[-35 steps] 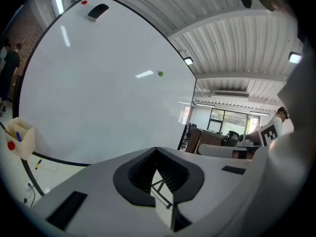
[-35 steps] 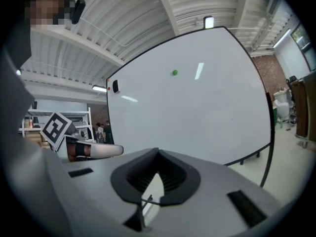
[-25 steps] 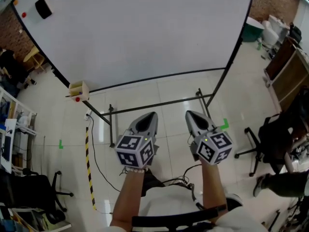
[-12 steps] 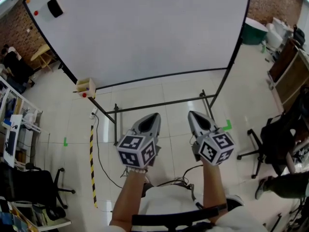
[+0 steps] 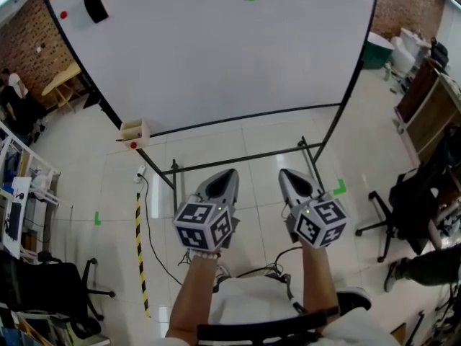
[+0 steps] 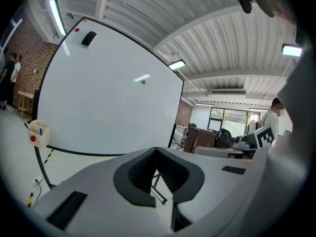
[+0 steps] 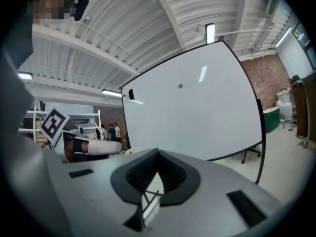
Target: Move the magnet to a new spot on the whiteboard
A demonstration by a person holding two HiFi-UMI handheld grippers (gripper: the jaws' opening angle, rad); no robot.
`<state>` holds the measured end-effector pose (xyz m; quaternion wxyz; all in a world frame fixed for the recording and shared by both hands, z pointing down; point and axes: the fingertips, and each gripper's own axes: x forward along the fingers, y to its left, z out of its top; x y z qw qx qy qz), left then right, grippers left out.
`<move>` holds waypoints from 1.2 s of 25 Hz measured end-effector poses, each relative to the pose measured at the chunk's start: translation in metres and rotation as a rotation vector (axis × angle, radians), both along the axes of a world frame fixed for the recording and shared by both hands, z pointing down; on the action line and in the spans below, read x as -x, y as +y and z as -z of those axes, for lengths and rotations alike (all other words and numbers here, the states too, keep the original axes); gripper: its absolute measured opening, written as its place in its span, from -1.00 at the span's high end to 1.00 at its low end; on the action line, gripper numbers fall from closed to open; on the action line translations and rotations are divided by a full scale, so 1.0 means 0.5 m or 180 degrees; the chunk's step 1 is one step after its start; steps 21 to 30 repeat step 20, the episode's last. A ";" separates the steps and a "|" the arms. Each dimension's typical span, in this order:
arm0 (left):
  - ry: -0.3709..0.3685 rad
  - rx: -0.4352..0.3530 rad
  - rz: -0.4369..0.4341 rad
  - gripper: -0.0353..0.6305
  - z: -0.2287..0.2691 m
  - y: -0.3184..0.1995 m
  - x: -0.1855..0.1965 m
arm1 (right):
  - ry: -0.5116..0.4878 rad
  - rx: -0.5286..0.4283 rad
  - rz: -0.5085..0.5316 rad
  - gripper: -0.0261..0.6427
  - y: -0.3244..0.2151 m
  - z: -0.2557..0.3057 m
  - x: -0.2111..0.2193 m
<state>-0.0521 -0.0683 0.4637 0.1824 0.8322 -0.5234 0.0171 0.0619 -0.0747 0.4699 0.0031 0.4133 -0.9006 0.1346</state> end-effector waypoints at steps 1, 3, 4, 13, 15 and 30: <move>0.0014 -0.0006 -0.0024 0.90 0.001 0.002 0.007 | 0.0017 0.0001 -0.0021 0.92 0.004 0.000 0.009; 0.0041 -0.0012 -0.0066 0.90 0.001 0.006 0.023 | 0.0048 0.0003 -0.0054 0.92 0.012 0.000 0.028; 0.0053 -0.0013 -0.0084 0.90 0.001 0.007 0.032 | 0.0062 0.0004 -0.0069 0.92 0.015 -0.001 0.038; 0.0134 -0.0031 -0.0206 0.90 0.002 0.017 0.087 | 0.0174 -0.0003 -0.0230 0.92 0.038 0.005 0.088; 0.0141 -0.0029 -0.0221 0.90 0.002 0.019 0.096 | 0.0193 -0.0006 -0.0253 0.92 0.043 0.006 0.097; 0.0150 -0.0052 -0.0239 0.90 0.010 0.023 0.122 | 0.0214 -0.0020 -0.0294 0.92 0.051 0.012 0.121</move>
